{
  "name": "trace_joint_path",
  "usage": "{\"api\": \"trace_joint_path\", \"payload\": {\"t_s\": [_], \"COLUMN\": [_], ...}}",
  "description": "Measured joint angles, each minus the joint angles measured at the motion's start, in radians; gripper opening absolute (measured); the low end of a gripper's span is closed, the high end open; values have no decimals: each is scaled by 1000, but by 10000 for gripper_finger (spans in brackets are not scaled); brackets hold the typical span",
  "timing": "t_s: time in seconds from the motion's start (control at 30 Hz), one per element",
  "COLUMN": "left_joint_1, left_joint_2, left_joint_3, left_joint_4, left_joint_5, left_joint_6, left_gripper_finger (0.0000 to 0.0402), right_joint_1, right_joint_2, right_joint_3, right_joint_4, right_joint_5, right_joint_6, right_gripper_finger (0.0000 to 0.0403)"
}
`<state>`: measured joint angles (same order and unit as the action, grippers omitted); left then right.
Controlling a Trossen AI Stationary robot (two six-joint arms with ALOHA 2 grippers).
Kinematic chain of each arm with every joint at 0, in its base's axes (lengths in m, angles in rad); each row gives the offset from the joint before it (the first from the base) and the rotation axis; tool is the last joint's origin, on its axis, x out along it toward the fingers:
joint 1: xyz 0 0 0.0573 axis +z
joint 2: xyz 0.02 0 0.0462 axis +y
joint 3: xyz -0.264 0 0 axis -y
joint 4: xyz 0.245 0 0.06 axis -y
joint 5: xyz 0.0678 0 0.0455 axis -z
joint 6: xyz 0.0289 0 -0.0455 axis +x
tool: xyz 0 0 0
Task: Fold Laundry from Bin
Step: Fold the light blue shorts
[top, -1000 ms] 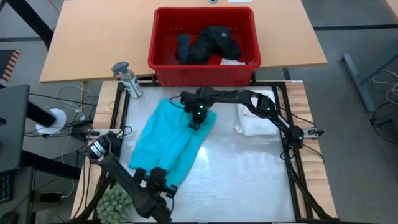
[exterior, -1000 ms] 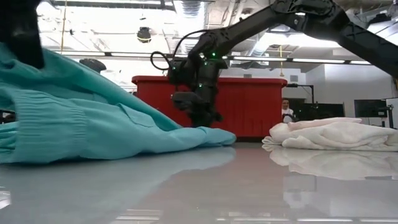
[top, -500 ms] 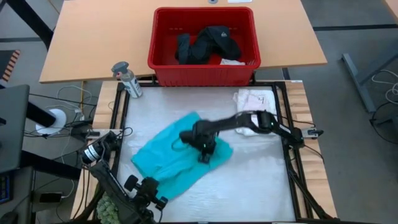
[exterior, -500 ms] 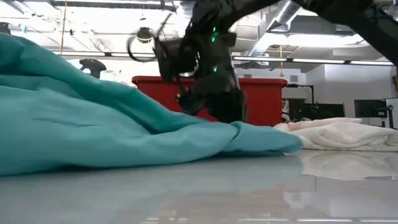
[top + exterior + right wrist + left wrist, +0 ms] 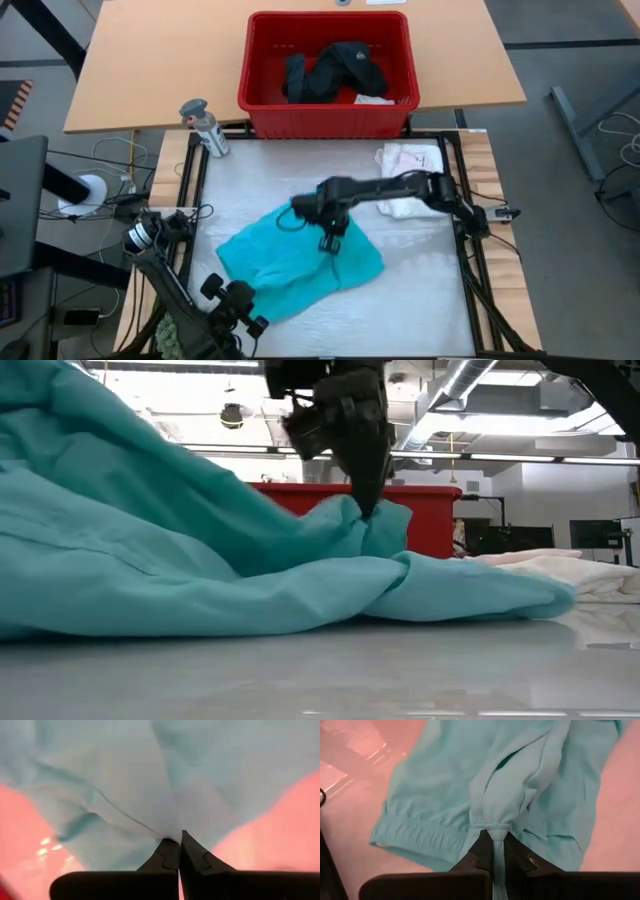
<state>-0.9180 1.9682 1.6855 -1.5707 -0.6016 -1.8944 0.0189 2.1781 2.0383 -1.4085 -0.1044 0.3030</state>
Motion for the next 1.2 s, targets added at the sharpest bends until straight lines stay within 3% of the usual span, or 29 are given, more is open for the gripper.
{"api": "trace_joint_path", "payload": {"t_s": [0.07, 0.23, 0.5, 0.9, 1.2], "left_joint_1": [28, 103, 151, 185, 245], "left_joint_2": [-7, -7, -7, -7, -6], "left_joint_3": [0, -11, -31, -31, -31], "left_joint_4": [-1, -1, 0, 0, 0], "left_joint_5": [1, -8, 7, -1, 10], "left_joint_6": [18, 4, -108, -290, -276], "left_gripper_finger": [2, 2, 2, 2, 2], "right_joint_1": [-44, -163, -230, -308, -391], "right_joint_2": [-39, -86, -31, 105, 93], "right_joint_3": [-1, 3, -6, -12, -2], "right_joint_4": [7, 67, 244, 307, 351], "right_joint_5": [51, 62, -16, -29, -31], "right_joint_6": [-39, -136, -322, -495, -542], "right_gripper_finger": [19, 19, 19, 19, 76]}}
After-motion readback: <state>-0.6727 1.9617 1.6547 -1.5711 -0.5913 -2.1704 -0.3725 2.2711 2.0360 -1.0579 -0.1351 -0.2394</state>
